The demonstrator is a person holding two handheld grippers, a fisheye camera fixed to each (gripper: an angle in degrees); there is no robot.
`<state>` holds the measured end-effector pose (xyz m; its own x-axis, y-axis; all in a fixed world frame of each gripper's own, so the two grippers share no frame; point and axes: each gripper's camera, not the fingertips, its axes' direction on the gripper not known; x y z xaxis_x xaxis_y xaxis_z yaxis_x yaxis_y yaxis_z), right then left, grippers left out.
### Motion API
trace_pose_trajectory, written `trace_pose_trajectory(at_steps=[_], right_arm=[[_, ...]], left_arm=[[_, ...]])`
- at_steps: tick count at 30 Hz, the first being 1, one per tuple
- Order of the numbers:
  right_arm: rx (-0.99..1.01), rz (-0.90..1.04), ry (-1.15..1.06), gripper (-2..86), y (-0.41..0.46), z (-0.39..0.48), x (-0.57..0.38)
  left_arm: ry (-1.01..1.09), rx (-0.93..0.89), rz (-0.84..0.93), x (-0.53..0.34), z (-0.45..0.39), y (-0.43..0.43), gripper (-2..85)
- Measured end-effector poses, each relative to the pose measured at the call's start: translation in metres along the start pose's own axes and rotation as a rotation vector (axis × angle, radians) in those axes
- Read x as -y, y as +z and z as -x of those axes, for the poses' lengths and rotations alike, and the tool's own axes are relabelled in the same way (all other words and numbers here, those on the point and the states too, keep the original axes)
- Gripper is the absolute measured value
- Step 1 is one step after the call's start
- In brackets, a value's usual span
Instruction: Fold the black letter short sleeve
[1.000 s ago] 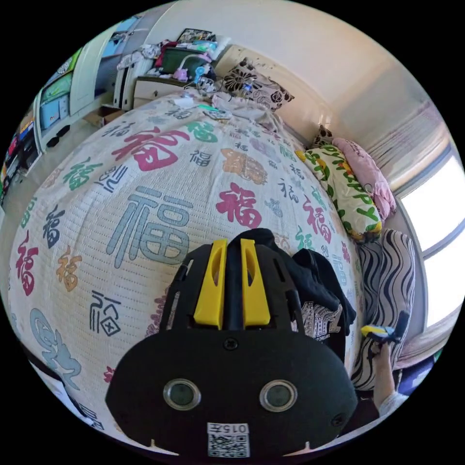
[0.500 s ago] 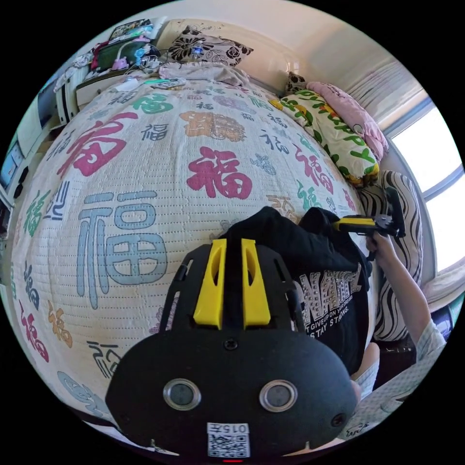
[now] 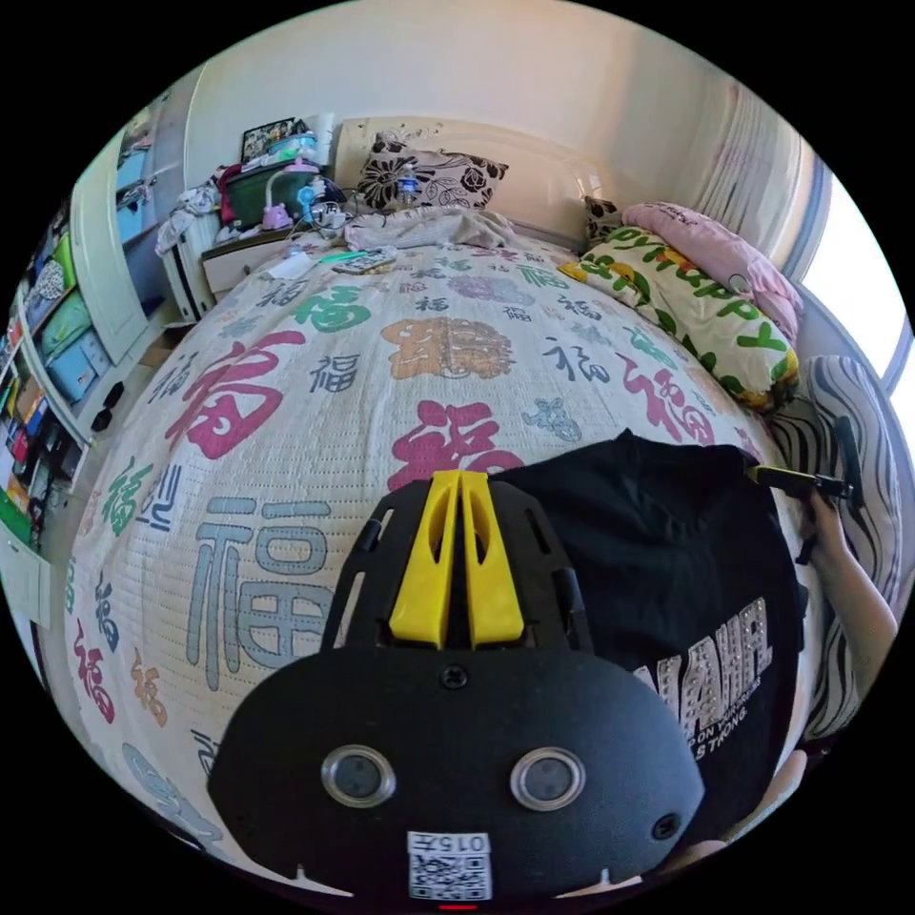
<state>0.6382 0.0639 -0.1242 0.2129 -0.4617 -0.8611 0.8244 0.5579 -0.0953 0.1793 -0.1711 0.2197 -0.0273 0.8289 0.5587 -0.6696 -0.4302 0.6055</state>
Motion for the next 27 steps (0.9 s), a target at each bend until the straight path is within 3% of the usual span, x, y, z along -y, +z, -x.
trace_pose_trajectory(at_steps=[2, 4, 6, 8, 11, 19, 23, 27], right_arm=[[0.014, 0.020, 0.001, 1.8, 0.003, -0.001, 0.001], [0.007, 0.056, 0.003, 4.1, 0.000, -0.005, 0.000], [0.035, -0.015, -0.014, 4.7, -0.020, -0.010, -0.009], [0.168, -0.102, -0.090, 5.9, -0.057, -0.021, -0.033], [0.260, -0.049, -0.154, 8.7, -0.092, -0.039, -0.078], [0.243, 0.080, -0.150, 10.6, -0.117, -0.066, -0.184], [0.115, 0.228, -0.223, 3.4, -0.094, -0.040, -0.183], [0.069, 0.216, -0.184, 0.2, -0.106, -0.047, -0.174]], left_arm=[[-0.027, 0.100, -0.010, 0.003, 0.003, 0.002, -0.7], [-0.044, 0.090, 0.057, 0.006, 0.011, 0.003, -0.4], [-0.036, 0.028, 0.010, 0.001, 0.019, -0.011, 0.2], [0.011, -0.157, 0.008, -0.013, 0.031, -0.035, 1.5], [0.018, -0.281, 0.094, -0.050, 0.051, -0.068, 3.6], [0.004, -0.190, 0.217, -0.151, 0.095, -0.121, 11.6], [0.046, -0.171, 0.307, -0.167, 0.084, -0.099, 9.4], [0.027, -0.184, 0.279, -0.160, 0.100, -0.103, 1.5]])
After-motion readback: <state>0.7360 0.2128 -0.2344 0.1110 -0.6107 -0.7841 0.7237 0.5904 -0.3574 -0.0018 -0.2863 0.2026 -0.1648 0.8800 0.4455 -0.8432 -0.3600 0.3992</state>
